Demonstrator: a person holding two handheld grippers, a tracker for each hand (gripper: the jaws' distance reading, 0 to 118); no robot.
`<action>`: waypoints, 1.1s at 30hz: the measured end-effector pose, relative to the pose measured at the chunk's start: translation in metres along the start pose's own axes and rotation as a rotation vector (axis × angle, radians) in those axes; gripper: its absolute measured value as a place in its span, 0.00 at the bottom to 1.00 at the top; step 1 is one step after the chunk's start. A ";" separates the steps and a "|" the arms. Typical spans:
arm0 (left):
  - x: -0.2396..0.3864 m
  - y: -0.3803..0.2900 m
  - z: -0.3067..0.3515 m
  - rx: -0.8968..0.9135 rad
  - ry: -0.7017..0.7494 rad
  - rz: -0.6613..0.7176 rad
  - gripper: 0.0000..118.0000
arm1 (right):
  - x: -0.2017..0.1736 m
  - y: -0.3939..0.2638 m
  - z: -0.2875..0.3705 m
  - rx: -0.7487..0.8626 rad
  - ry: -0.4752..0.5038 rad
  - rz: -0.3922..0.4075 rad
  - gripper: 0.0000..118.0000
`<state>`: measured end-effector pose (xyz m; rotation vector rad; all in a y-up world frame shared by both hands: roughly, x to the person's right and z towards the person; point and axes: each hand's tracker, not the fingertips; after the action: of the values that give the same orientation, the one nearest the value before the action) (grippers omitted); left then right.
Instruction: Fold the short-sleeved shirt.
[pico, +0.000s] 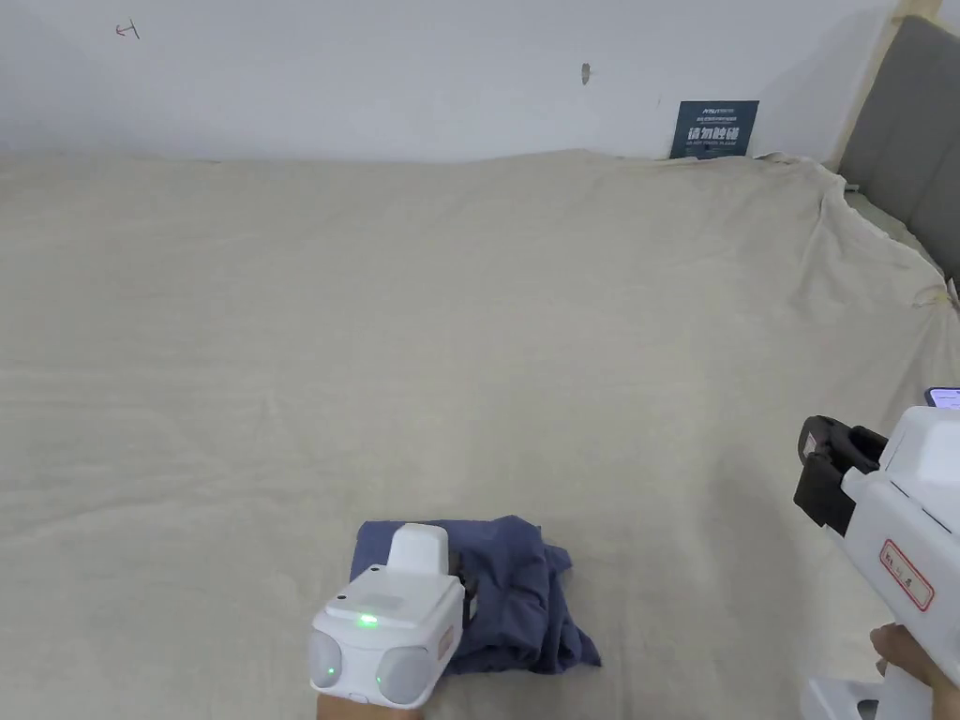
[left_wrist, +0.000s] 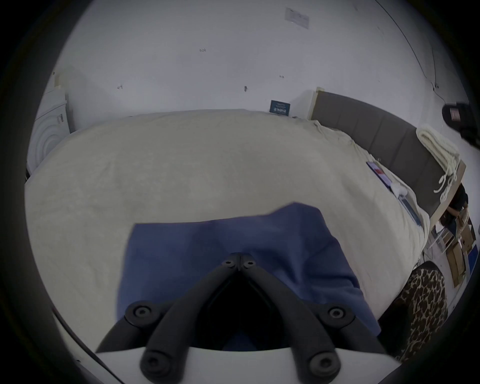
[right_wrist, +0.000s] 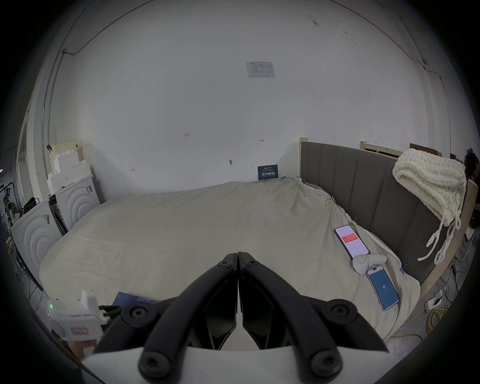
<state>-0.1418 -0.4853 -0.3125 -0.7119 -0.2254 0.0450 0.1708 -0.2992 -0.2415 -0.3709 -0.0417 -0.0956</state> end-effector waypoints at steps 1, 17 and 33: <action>0.007 -0.002 -0.004 -0.005 -0.005 -0.007 0.00 | 0.002 -0.001 0.000 -0.005 -0.002 0.001 0.00; 0.071 -0.006 -0.030 0.027 -0.048 -0.094 0.00 | 0.032 -0.006 -0.004 -0.030 -0.054 -0.017 0.00; 0.047 0.048 0.022 0.164 -0.095 -0.025 0.00 | 0.021 0.002 0.005 0.004 -0.034 -0.006 0.00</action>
<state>-0.0989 -0.4296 -0.3187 -0.5443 -0.3175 0.0727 0.1922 -0.2973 -0.2362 -0.3687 -0.0769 -0.0954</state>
